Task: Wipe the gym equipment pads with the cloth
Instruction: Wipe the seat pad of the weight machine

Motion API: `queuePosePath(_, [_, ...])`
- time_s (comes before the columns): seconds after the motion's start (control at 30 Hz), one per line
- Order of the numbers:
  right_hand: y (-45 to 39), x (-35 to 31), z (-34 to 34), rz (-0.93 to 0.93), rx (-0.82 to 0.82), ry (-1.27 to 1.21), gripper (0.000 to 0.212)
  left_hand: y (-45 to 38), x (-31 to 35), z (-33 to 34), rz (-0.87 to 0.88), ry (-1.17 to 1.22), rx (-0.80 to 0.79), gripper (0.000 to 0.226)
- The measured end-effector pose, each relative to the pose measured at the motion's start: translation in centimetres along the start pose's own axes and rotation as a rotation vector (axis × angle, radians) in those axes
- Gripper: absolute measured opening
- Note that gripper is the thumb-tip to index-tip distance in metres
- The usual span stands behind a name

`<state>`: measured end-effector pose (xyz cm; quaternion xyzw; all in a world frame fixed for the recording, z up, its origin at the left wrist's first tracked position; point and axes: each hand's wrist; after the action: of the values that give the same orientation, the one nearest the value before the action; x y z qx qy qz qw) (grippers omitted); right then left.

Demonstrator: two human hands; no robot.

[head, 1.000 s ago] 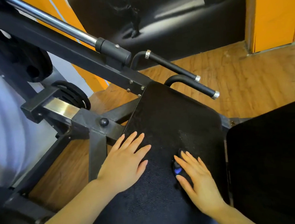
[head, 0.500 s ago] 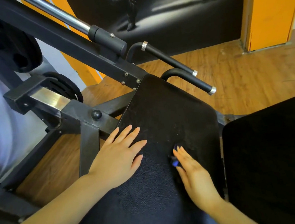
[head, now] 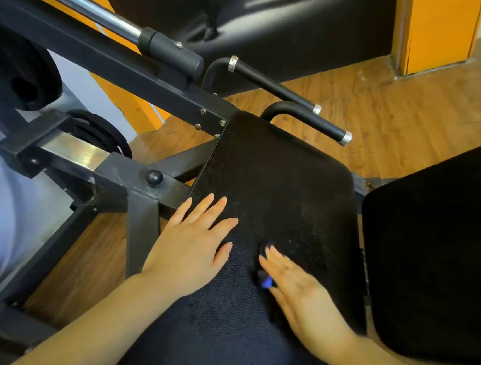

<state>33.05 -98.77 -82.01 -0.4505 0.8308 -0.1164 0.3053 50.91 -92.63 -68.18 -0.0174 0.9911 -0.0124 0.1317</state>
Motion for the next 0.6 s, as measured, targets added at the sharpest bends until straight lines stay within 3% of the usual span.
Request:
queuePosePath(0.1, [-0.5, 0.3, -0.1, -0.087, 0.014, 0.060, 0.050, 0.0, 0.1, 0.1, 0.000, -0.001, -0.003, 0.052])
queuePosePath(0.27, [-7.5, 1.1, 0.1, 0.017, 0.010, 0.063, 0.047, -0.1, 0.1, 0.1, 0.002, 0.010, -0.003, 0.052])
queuePosePath(0.33, [-6.2, 0.6, 0.0, 0.087, -0.003, 0.063, 0.046, 0.0, 0.1, 0.1, -0.009, 0.003, -0.009, 0.052])
queuePosePath(0.4, [-2.8, 0.6, -0.5, 0.041, 0.006, 0.068, 0.051, 0.1, 0.1, 0.0, -0.008, -0.008, -0.014, 0.053])
queuePosePath(0.47, [0.5, 1.0, -1.0, -0.055, -0.095, 0.049, 0.064, 0.3, 0.0, -0.2, 0.007, -0.013, -0.037, 0.055])
queuePosePath(0.6, [-0.6, 1.4, -0.7, -0.050, -0.045, 0.049, 0.053, 0.8, -0.2, -0.3, 0.013, 0.004, -0.024, 0.055])
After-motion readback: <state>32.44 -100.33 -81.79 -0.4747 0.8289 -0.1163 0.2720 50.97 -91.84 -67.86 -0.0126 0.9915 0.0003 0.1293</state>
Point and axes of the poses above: each hand's wrist, its own y-axis away from the middle knuckle, its own z-axis out of the palm, x = y × z, and after that the axes turned 15 degrees about y, right-handed
